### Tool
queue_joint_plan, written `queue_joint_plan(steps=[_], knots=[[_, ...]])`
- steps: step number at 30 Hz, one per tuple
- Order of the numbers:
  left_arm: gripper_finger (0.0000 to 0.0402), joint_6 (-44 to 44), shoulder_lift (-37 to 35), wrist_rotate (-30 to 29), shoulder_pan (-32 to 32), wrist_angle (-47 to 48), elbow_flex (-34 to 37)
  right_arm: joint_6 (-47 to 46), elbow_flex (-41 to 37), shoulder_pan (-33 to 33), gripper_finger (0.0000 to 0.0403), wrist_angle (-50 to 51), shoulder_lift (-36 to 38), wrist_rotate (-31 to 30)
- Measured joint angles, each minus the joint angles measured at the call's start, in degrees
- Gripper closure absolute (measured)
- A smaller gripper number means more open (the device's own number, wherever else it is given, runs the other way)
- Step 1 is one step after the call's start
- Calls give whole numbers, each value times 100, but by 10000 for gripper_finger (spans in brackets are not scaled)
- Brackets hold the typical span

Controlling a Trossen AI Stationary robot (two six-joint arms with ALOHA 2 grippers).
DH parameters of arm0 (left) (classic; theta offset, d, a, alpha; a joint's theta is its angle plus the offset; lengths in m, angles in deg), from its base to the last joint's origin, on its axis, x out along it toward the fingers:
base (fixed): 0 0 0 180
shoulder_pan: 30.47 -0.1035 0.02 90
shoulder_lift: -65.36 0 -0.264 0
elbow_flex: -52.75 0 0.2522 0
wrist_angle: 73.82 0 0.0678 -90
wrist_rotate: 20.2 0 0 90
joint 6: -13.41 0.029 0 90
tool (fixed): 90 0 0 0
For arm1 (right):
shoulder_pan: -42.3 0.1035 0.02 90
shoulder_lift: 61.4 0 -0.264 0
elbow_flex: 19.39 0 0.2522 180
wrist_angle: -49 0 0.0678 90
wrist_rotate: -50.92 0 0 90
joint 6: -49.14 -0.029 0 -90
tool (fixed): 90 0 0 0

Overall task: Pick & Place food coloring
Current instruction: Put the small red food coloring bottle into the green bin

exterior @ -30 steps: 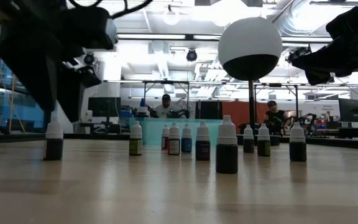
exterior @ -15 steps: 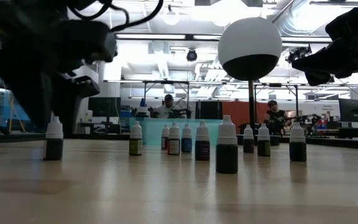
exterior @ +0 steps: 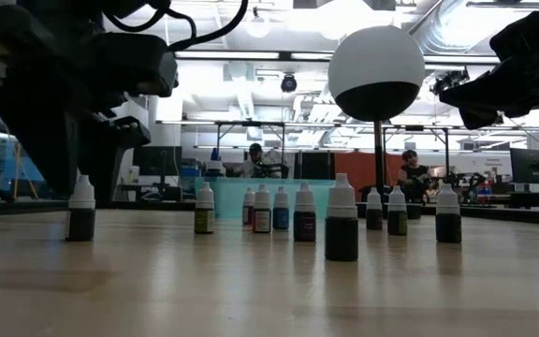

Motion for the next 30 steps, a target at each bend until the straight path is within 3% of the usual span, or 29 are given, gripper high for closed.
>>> queue_joint_plan(steps=[16,30], knots=[[172,-37,81,-220,102,-54,-2,-1,0,-1,402,-2,0,1],[172,-133,79,-778,365,-37,-2,-2,0,-1,402,0,0,1]])
